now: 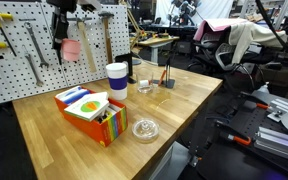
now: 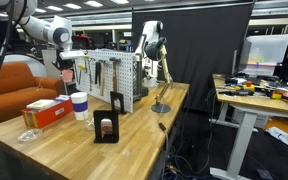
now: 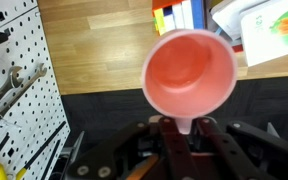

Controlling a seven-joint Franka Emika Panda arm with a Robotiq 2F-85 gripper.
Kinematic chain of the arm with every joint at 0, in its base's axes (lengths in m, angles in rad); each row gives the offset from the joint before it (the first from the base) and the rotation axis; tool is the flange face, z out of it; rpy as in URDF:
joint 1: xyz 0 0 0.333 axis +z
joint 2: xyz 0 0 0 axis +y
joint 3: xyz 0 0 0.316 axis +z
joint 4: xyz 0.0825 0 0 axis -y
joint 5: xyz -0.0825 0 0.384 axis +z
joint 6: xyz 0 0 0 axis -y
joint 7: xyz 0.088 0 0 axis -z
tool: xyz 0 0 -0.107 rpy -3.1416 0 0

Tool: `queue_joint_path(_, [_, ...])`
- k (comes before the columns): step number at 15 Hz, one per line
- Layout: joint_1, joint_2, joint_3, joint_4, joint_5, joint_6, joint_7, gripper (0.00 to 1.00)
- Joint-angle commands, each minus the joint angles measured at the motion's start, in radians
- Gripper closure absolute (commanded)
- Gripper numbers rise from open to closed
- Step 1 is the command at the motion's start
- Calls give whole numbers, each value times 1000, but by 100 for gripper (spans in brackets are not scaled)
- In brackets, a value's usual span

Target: Pour the water in the pink cup into the white and blue cup

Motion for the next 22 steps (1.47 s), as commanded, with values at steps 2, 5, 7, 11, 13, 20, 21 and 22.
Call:
queue_joint_path(2, [-49,-25,33,-43,64,45,-41,96])
queue_joint_path(5, [-72,-44,30,-81,78,50,-47,96])
queue_joint_path(7, [-93,-57,29,-109,80,56,-48,96])
queue_joint_path(11, [-138,-84,39,-173,98,95,-65,96])
queue_joint_path(13, [-149,-104,35,-207,136,122,-81,96])
queue_joint_path(20, [-192,-176,56,-348,263,229,-149,96])
queue_joint_path(21, [-197,-189,59,-369,276,235,-166,96])
queue_joint_path(22, [-204,-200,63,-391,292,244,-181,96])
